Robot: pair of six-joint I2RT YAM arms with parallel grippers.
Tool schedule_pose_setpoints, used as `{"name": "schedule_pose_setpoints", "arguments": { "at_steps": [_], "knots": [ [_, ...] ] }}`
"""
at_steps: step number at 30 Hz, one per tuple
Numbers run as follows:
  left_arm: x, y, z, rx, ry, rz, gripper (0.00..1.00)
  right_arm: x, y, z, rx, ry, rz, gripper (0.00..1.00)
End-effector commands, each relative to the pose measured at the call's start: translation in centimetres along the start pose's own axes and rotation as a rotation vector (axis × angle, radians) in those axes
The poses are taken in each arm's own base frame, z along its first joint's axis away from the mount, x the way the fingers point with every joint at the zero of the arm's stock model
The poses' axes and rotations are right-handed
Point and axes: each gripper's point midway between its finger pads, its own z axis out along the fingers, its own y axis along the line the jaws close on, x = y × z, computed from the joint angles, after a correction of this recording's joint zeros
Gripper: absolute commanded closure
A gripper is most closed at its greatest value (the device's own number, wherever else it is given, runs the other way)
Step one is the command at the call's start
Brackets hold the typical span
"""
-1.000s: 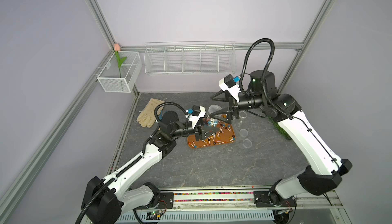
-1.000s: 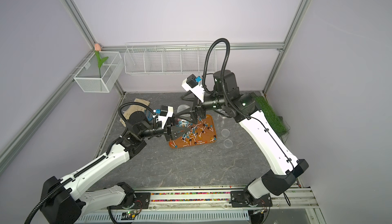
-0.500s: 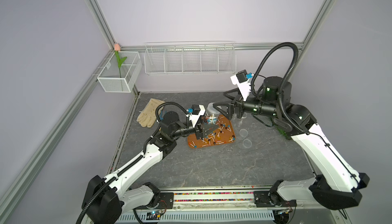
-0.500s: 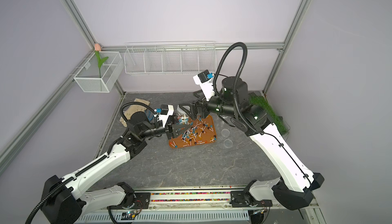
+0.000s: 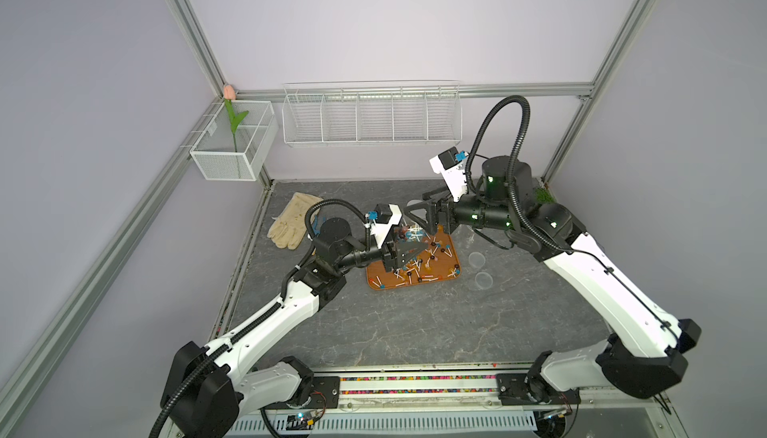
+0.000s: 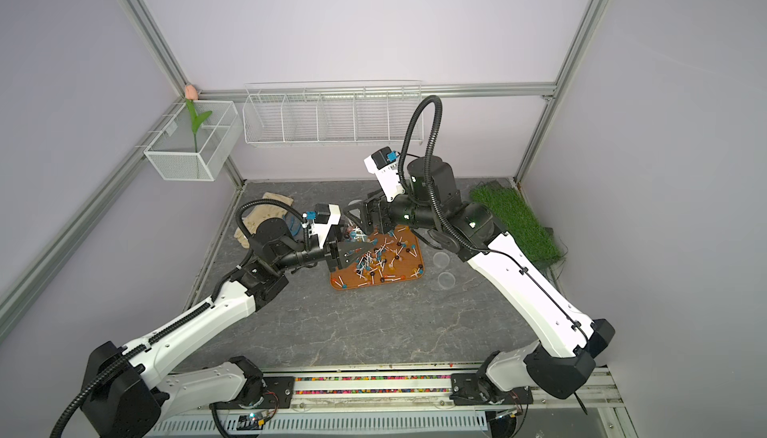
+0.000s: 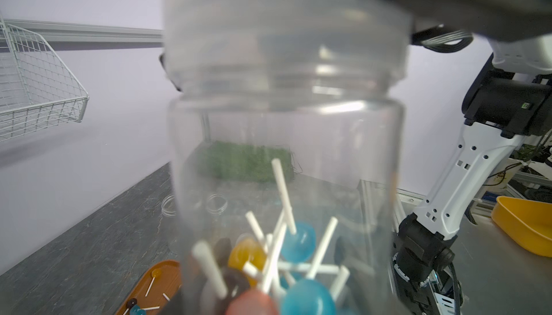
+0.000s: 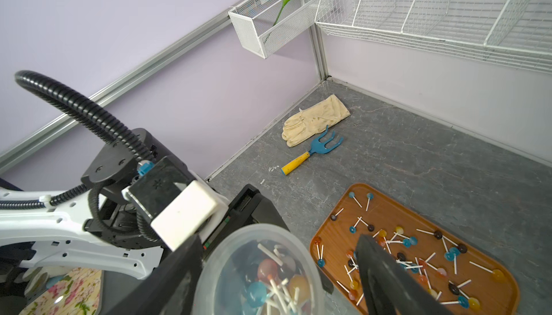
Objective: Pour the candies out of the jar
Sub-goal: Unscrew the lid from the jar.
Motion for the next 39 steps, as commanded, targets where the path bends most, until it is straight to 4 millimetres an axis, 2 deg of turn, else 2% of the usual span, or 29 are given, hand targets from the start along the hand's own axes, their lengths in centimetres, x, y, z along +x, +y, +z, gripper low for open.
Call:
{"name": "schedule_pose_setpoints", "arguments": {
  "at_steps": [1, 9, 12, 19, 22, 24, 26, 31, 39],
  "knots": [
    [-0.6, 0.0, -0.3, -0.007, -0.027, 0.036, 0.46, -0.1, 0.7, 0.4, -0.03, -0.005, -0.009, 0.21],
    [-0.7, -0.1, -0.3, -0.005, -0.029, 0.037, 0.46, 0.2, 1.0, 0.6, -0.051, 0.012, -0.028, 0.41],
    [-0.9, -0.2, -0.4, -0.001, -0.032, 0.038, 0.46, 0.2, 1.1, 0.6, -0.059, 0.013, -0.04, 0.45],
    [-1.5, -1.2, -0.7, 0.035, -0.027, 0.038, 0.46, -1.8, 2.4, -0.8, -0.133, -0.003, -0.175, 0.48],
    [-1.7, -1.8, -0.8, 0.066, -0.02, 0.035, 0.46, -2.2, 4.6, -2.0, -0.291, -0.009, -0.281, 0.47],
    [-1.8, -2.3, -0.8, 0.096, -0.015, 0.029, 0.46, -1.5, 6.6, -3.0, -0.425, -0.009, -0.403, 0.44],
    [-1.9, -2.7, -0.8, 0.121, -0.013, 0.021, 0.46, -0.7, 7.5, -3.7, -0.506, 0.001, -0.474, 0.42],
    [-2.0, -3.0, -0.9, 0.136, -0.012, 0.02, 0.46, -0.1, 7.1, -3.2, -0.528, 0.065, -0.472, 0.43],
    [-1.9, -2.9, -1.1, 0.121, -0.009, 0.026, 0.46, 0.0, 6.7, -2.5, -0.515, 0.074, -0.456, 0.43]
  ]
}}
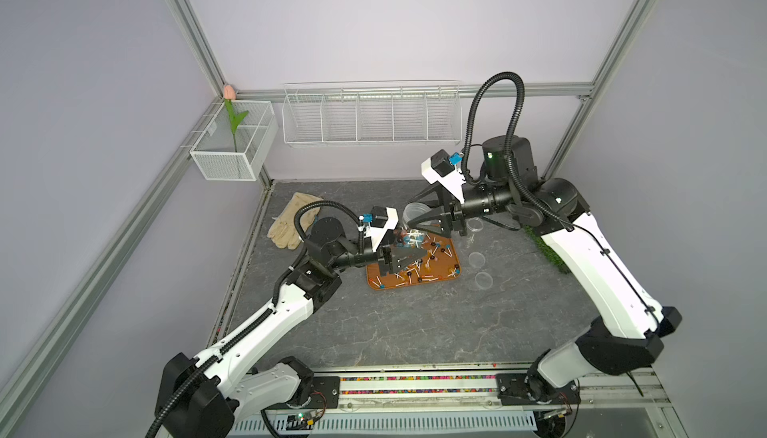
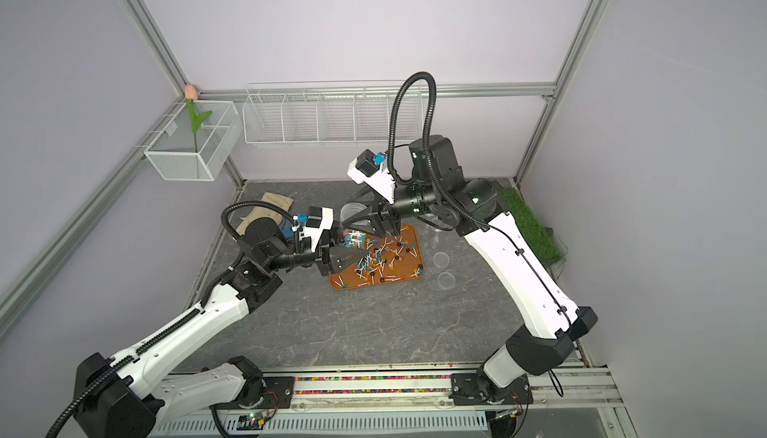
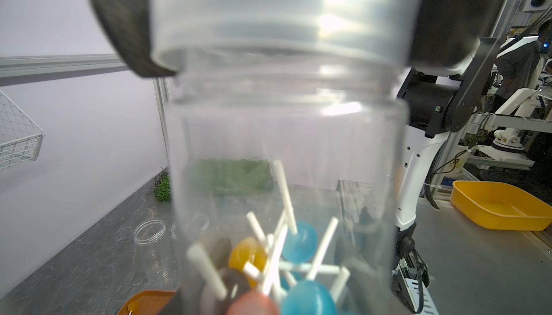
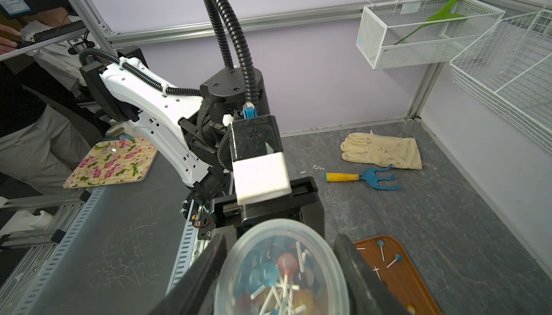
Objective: Pour the candies out of the jar
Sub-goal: Unscrew the lid from the jar.
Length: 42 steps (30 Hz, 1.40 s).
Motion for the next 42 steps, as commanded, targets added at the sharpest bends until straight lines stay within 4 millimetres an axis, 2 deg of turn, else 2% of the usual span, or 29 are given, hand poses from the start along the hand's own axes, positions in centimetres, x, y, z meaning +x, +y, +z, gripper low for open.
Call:
{"name": "schedule_pose_setpoints", "arguments": {
  "at_steps": [1, 19, 32, 42],
  "knots": [
    [0.2, 0.0, -0.1, -0.009, 0.017, -0.016, 0.46, -0.6, 1.5, 0.1, -0.076, -0.022, -0.041, 0.42],
    [-0.2, 0.1, -0.3, -0.029, -0.001, -0.005, 0.45, -0.3, 1.0, 0.2, -0.053, -0.011, -0.016, 0.39],
    [-0.2, 0.1, -0.3, -0.021, -0.009, -0.011, 0.45, -0.1, 0.8, 0.4, -0.041, -0.01, -0.008, 0.32],
    [-0.3, -0.1, -0.4, -0.02, -0.015, -0.009, 0.46, -0.3, 0.3, 0.3, -0.013, -0.015, -0.003, 0.22]
  ]
}}
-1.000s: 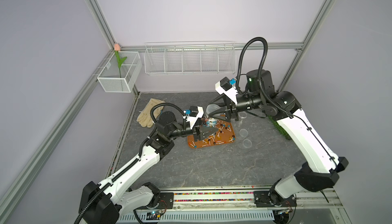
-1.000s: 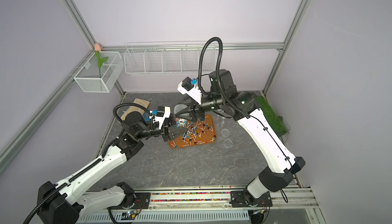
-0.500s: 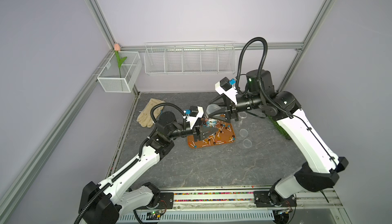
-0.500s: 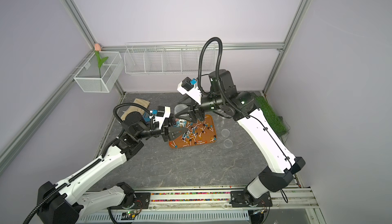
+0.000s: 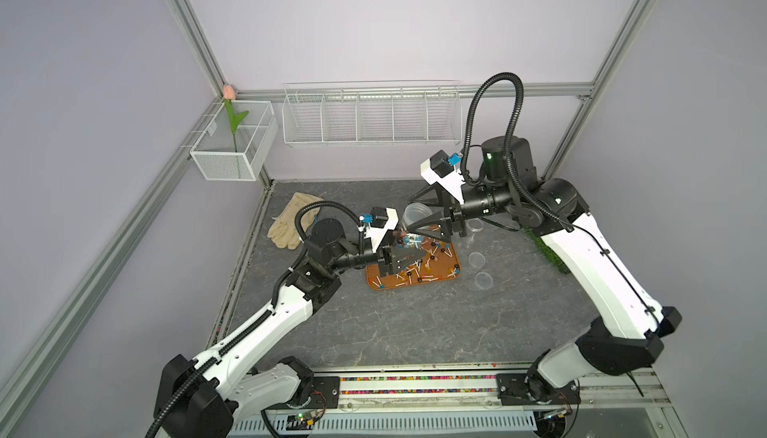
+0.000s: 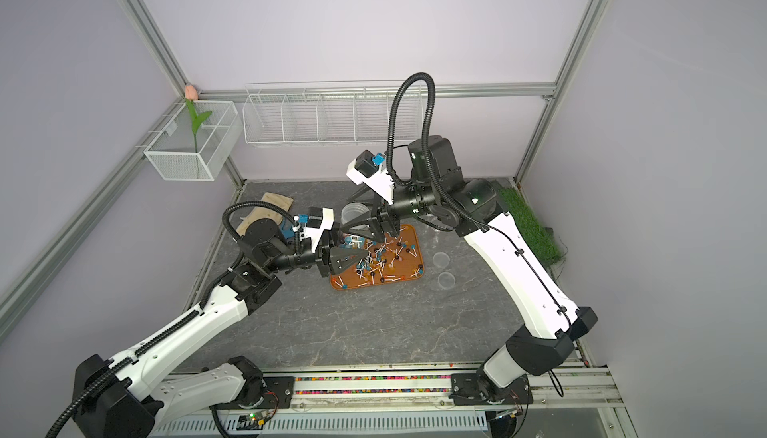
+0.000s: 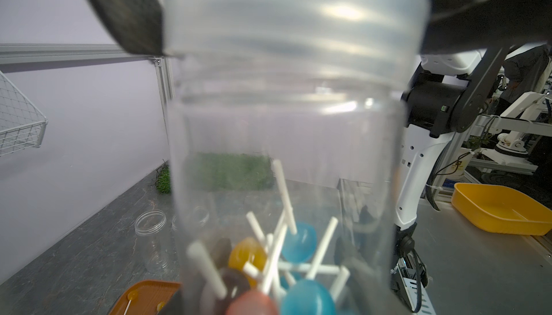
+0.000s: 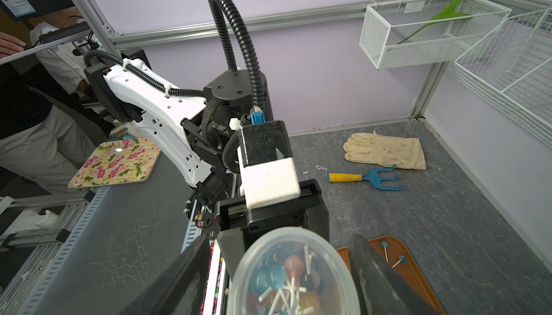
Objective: Pour the candies out of the jar
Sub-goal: Unscrew the lid from the jar.
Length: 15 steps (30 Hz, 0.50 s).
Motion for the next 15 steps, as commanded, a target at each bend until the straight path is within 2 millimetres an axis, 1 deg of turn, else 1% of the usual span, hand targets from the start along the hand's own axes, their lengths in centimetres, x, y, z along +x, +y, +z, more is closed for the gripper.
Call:
{"name": "schedule_pose_setpoints", "arguments": {
  "at_steps": [1, 3, 5, 10, 15],
  "knots": [
    [-0.7, -0.3, -0.3, -0.002, -0.025, 0.013, 0.45, -0.3, 0.2, 0.3, -0.009, -0.015, -0.013, 0.21],
    [-0.8, -0.3, -0.3, -0.002, -0.027, 0.013, 0.46, -0.3, 0.1, 0.3, -0.004, -0.014, -0.012, 0.19],
    [-0.8, -0.3, -0.3, -0.002, -0.027, 0.015, 0.46, -0.3, -0.1, 0.2, 0.006, -0.014, -0.012, 0.15],
    [-0.7, -0.3, -0.3, -0.002, -0.026, 0.01, 0.45, -0.8, -0.4, 0.0, 0.04, -0.028, -0.005, 0.0],
    [-0.4, -0.1, -0.2, -0.008, -0.024, 0.004, 0.46, -1.4, -0.9, -0.8, 0.11, -0.054, 0.007, 0.04]
  ]
}}
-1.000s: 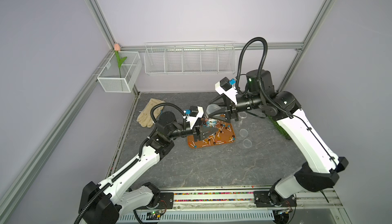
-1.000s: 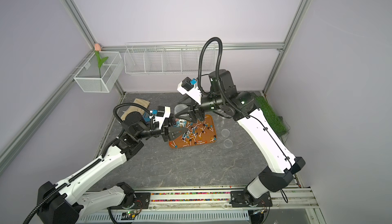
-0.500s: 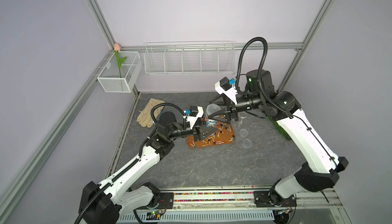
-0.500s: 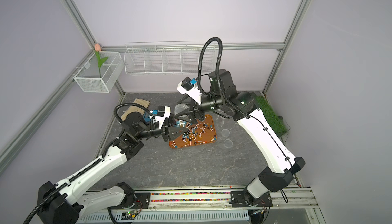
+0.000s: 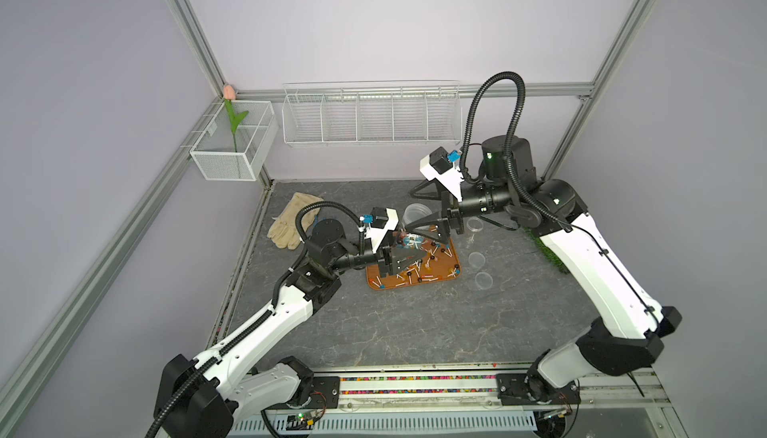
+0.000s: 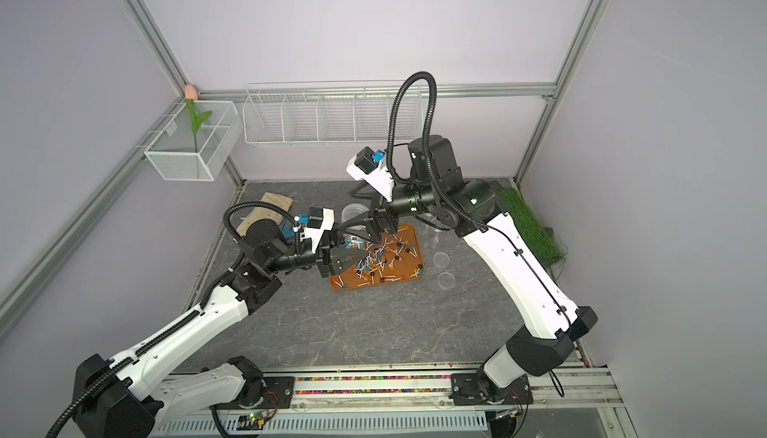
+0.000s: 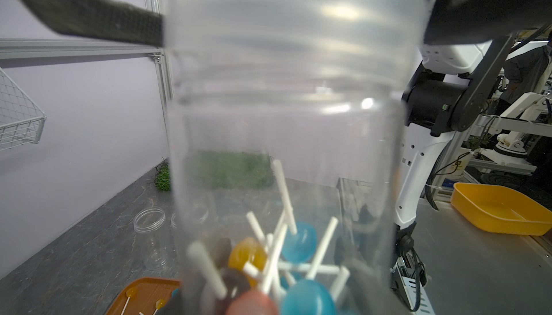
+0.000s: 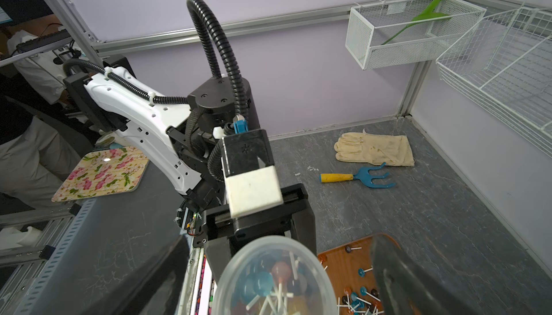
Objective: Pour the candies out of the jar
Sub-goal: Unscrew the lid from the jar.
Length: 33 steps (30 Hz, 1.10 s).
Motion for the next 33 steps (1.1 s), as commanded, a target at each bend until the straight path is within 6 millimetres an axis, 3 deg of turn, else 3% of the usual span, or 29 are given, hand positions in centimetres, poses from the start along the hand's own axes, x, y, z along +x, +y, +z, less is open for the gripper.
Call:
{"name": "schedule_pose_setpoints", "arguments": {
  "at_steps": [1, 5, 12, 24, 33],
  "knots": [
    [-0.8, -0.1, -0.2, -0.006, -0.029, 0.013, 0.45, -1.3, -0.1, -1.1, 0.071, -0.046, -0.008, 0.04],
    [-0.8, 0.3, -0.2, -0.029, -0.033, 0.015, 0.45, -1.3, -0.7, -1.5, 0.14, -0.062, 0.033, 0.04],
    [-0.7, 0.7, -0.2, -0.05, -0.035, 0.012, 0.46, -1.0, 0.1, -1.3, 0.192, -0.083, 0.031, 0.04],
    [-0.7, 0.9, -0.2, -0.06, -0.038, 0.004, 0.46, 0.0, -1.1, -0.4, 0.282, -0.074, 0.039, 0.0],
    [-0.6, 0.9, -0.3, -0.064, -0.038, 0.005, 0.45, -0.1, -1.1, 0.2, 0.273, -0.076, 0.033, 0.11]
  ]
}}
